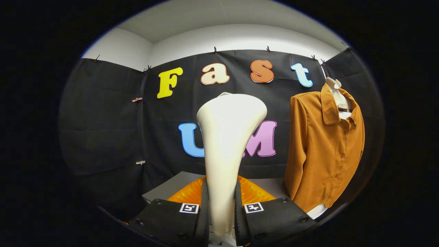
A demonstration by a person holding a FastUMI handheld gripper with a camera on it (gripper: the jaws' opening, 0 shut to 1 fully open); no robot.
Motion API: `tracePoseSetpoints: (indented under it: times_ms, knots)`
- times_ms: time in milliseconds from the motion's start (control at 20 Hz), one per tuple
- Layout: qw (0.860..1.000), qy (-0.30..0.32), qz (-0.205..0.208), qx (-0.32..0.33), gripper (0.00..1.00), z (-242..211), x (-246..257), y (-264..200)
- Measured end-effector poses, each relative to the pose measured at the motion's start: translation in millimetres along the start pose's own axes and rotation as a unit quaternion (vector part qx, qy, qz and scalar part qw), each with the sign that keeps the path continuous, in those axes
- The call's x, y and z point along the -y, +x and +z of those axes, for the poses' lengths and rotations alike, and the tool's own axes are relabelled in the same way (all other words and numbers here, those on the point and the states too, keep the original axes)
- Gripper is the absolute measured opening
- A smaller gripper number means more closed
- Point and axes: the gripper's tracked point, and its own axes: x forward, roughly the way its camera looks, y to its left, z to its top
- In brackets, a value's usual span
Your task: Iron the clothes twice with a garment steamer, once on the left side and once on the right side.
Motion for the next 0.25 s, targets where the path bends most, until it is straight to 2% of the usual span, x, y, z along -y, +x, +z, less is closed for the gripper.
tracePoseSetpoints:
  times_ms: [250]
  knots:
    - [1.0, -0.002, 0.001, 0.0, 0.33, 0.6, -1.9, -2.8]
